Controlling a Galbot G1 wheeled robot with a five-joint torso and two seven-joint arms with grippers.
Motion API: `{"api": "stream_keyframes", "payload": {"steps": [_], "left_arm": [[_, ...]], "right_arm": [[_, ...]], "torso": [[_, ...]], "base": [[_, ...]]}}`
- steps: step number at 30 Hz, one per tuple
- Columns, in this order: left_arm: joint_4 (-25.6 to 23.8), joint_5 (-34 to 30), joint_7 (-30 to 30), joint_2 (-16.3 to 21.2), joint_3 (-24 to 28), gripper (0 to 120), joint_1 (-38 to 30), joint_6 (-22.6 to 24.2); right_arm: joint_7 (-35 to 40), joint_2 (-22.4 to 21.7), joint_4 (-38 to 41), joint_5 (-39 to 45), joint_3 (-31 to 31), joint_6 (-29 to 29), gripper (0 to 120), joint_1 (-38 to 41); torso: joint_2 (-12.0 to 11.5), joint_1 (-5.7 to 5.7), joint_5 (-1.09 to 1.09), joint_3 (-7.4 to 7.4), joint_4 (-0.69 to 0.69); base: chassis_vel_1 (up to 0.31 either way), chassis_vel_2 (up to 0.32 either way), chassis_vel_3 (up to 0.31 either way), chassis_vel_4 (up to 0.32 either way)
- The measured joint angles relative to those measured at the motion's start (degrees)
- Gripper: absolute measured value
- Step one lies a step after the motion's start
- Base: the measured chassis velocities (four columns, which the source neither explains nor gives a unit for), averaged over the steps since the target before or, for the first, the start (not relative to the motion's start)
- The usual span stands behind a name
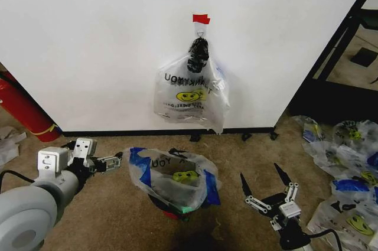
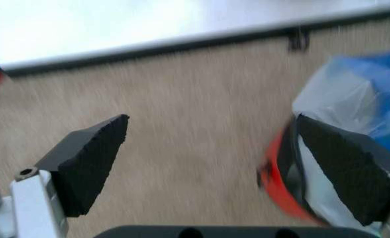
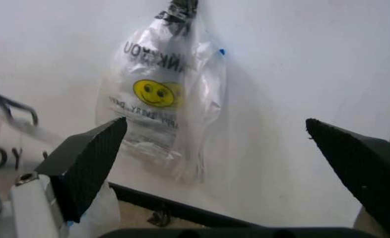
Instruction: Pick up the garbage bag from the wall and place it over the trash bin.
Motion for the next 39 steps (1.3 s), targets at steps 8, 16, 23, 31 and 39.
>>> {"api": "stream_keyframes", "payload": {"steps": [8,16,23,31,39], "left_arm": [[0.0,1.9,-5.6,-3.4,12.0,98,2.3,1.7],[0.0,0.3,-6.5,-4.3,6.0,100,3.7,1.7],[0.0,-5.3,-1.3,-4.7,-3.1,100,-0.8,-4.4],[0.0,-8.9,9.7,-0.7,6.0,100,-17.9,-12.0],[12.5,-11.4,20.9,4.4,25.1,100,-41.1,-4.6]], "right_arm": [[0.2,0.5,-1.0,-0.8,-0.7,-0.1,100,0.0],[0.7,-0.1,-1.1,0.2,-3.2,-2.5,100,1.6],[0.8,-0.3,-1.8,1.9,-4.8,-3.2,100,1.5],[0.9,-0.8,-1.3,1.5,-6.5,-4.0,100,1.7],[0.8,-2.3,-0.8,1.0,-9.5,-6.2,100,2.5]], "torso": [[0.0,0.0,-0.01,0.0,0.01],[0.0,0.0,-0.01,0.0,0.01],[0.0,0.0,-0.01,0.0,0.0],[0.0,0.0,-0.03,0.0,-0.05],[0.0,0.01,0.01,0.01,-0.05]], "base": [[0.0,0.0,0.0,0.0],[0.0,0.0,0.0,0.0],[0.0,0.0,0.0,0.0],[0.0,0.0,0.0,0.0],[0.0,0.0,0.0,0.0]]}}
